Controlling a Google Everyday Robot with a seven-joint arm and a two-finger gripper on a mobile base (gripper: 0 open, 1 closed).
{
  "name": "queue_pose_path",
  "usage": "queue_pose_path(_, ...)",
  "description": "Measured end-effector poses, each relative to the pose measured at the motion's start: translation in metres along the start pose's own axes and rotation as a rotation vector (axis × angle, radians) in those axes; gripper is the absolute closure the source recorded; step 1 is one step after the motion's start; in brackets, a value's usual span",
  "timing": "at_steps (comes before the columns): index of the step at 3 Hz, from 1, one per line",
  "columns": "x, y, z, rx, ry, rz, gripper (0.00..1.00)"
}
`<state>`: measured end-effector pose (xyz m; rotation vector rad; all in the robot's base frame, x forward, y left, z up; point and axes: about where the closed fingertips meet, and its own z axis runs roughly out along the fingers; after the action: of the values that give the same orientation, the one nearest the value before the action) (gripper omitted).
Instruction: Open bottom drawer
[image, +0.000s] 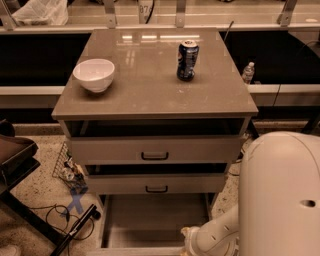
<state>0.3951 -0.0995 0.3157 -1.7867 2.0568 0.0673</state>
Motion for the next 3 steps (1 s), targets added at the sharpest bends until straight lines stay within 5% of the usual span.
queue_pose_path(1, -0.013, -0.011, -0.004, 0.049, -0.050, -0.050, 0.78)
queue_pose_path(2, 0.003, -0.021, 0.003, 0.117, -0.126, -0.062, 0.99)
queue_pose_path(3, 0.014, -0.024, -0.003, 0.142, -0.126, -0.064, 1.00)
